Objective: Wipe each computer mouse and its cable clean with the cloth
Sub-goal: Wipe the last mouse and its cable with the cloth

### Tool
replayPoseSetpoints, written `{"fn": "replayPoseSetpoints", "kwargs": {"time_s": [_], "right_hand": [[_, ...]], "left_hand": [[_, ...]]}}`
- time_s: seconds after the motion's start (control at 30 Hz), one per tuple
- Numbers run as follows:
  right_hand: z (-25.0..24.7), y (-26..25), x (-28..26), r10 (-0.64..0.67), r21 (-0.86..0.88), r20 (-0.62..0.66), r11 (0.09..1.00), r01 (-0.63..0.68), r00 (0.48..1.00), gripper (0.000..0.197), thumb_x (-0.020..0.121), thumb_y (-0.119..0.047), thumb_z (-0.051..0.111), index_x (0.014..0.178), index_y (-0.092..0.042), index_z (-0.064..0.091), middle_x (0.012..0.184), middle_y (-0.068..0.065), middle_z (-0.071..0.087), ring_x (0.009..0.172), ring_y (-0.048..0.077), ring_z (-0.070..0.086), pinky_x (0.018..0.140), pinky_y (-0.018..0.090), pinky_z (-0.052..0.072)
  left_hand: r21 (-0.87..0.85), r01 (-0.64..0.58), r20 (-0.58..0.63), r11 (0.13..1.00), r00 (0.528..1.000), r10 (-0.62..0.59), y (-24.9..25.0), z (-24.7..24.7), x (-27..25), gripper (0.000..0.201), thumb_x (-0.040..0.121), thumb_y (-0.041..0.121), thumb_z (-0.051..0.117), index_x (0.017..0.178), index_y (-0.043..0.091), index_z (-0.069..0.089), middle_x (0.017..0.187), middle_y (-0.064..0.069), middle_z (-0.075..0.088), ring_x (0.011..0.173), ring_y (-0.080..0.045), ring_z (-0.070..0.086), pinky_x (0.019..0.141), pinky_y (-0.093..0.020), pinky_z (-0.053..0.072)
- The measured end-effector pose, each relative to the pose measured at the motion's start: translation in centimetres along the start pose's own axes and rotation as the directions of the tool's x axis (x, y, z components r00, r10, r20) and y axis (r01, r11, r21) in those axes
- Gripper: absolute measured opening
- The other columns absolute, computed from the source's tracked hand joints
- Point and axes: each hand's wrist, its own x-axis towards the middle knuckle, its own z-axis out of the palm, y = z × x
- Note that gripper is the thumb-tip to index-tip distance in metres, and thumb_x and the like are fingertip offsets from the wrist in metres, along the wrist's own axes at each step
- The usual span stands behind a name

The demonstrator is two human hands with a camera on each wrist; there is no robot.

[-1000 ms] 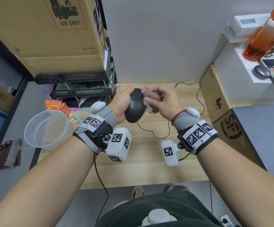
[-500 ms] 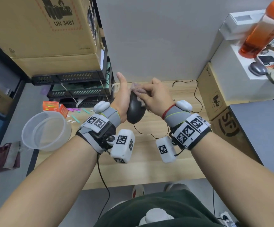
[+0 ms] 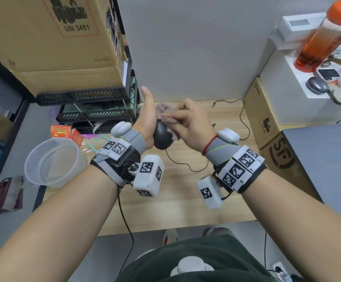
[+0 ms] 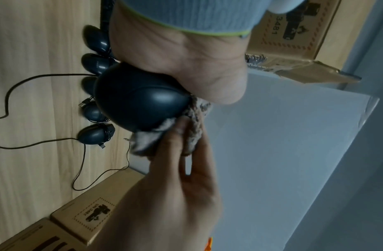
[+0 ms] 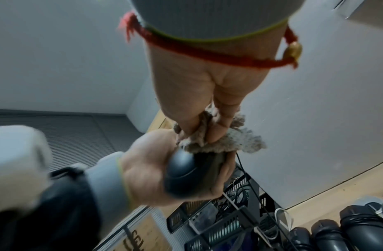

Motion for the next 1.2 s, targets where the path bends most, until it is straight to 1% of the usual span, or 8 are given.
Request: {"fn": "replayPoseSetpoints", "kwargs": {"time_s": [0.1,0.33,0.53,0.63,0.77,0.9,1.03,1.2], "right_hand": [[0.2,-0.4,-0.9,-0.058,0.062,0.049,0.997,0.055,0.997,0.018,0.086,-0.024,0.072,0.104,-0.024,0.077,0.091,-0.005,0.048,0.082,0.011,0.053,0.075,0.019,0.044],[-0.4,1.4,1.7,0.188,-0.039,-0.065,0.981,-0.191,0.980,0.017,0.086,-0.023,0.073,0.103,-0.022,0.078,0.076,-0.011,0.039,0.078,0.015,0.051,0.078,0.033,0.046],[0.6,-0.8,-0.4,-0.086,0.062,0.022,0.995,0.085,0.996,0.019,0.086,-0.029,0.071,0.103,-0.023,0.078,0.089,-0.005,0.050,0.082,0.015,0.057,0.076,0.026,0.047],[0.3,0.5,1.0,0.041,0.060,-0.024,0.997,-0.039,0.999,0.016,0.087,-0.025,0.073,0.102,-0.025,0.078,0.082,-0.007,0.045,0.073,0.004,0.050,0.071,0.017,0.040],[0.1,2.2,1.9,0.240,0.119,-0.134,0.967,-0.225,0.962,0.019,0.087,-0.020,0.073,0.105,-0.017,0.077,0.078,-0.009,0.041,0.070,0.002,0.050,0.075,0.019,0.042],[0.6,0.5,0.0,0.132,0.155,-0.118,0.981,-0.113,0.984,0.021,0.084,-0.021,0.075,0.105,-0.022,0.077,0.083,-0.005,0.047,0.076,0.011,0.054,0.074,0.024,0.048],[1.0,-0.1,-0.6,0.030,0.122,-0.045,0.992,-0.024,0.999,0.018,0.083,-0.024,0.076,0.101,-0.027,0.078,0.085,-0.005,0.049,0.078,0.008,0.055,0.075,0.021,0.047],[0.3,1.7,2.1,0.291,0.155,-0.122,0.950,-0.272,0.949,0.013,0.088,-0.025,0.070,0.100,-0.024,0.076,0.087,0.000,0.057,0.075,0.004,0.058,0.077,0.020,0.049]], "left_hand": [[0.070,0.043,-0.007,0.997,0.999,-0.043,0.3,-0.6,0.0,0.116,0.072,0.096,-0.004,0.065,0.001,0.061,0.058,-0.018,0.059,0.053,-0.030,0.057,0.060,-0.038,0.048],[0.043,-0.069,-0.010,0.997,0.998,0.069,-0.6,0.9,0.2,0.100,0.085,0.085,-0.005,0.081,0.008,0.058,0.055,-0.008,0.061,0.047,-0.023,0.060,0.053,-0.026,0.053],[0.044,0.019,-0.072,0.999,0.997,-0.016,0.7,-1.0,0.3,0.112,0.072,0.097,-0.003,0.069,0.004,0.060,0.059,-0.017,0.058,0.047,-0.029,0.057,0.054,-0.037,0.052],[0.029,-0.044,-0.067,0.999,0.997,0.045,0.3,-0.7,0.1,0.109,0.079,0.092,-0.003,0.078,0.003,0.059,0.061,-0.016,0.061,0.047,-0.028,0.058,0.055,-0.031,0.052],[0.112,-0.076,-0.287,0.991,0.952,0.106,-0.4,-0.8,0.7,0.096,0.089,0.085,0.015,0.097,0.007,0.071,0.083,-0.015,0.073,0.067,-0.031,0.072,0.064,-0.042,0.062],[0.107,-0.097,-0.470,0.990,0.872,0.136,-0.5,-2.9,2.1,0.098,0.070,0.094,0.037,0.118,0.014,0.068,0.112,-0.018,0.074,0.092,-0.038,0.074,0.082,-0.056,0.060],[0.117,-0.110,-0.412,0.987,0.899,0.149,-0.5,-3.2,1.9,0.080,0.087,0.082,0.030,0.101,0.015,0.072,0.097,-0.017,0.074,0.085,-0.036,0.070,0.080,-0.052,0.057],[0.199,-0.156,-0.367,0.968,0.904,0.221,-1.3,-1.9,1.5,0.075,0.094,0.076,0.028,0.083,0.020,0.076,0.092,-0.015,0.075,0.088,-0.035,0.072,0.091,-0.053,0.058]]}}
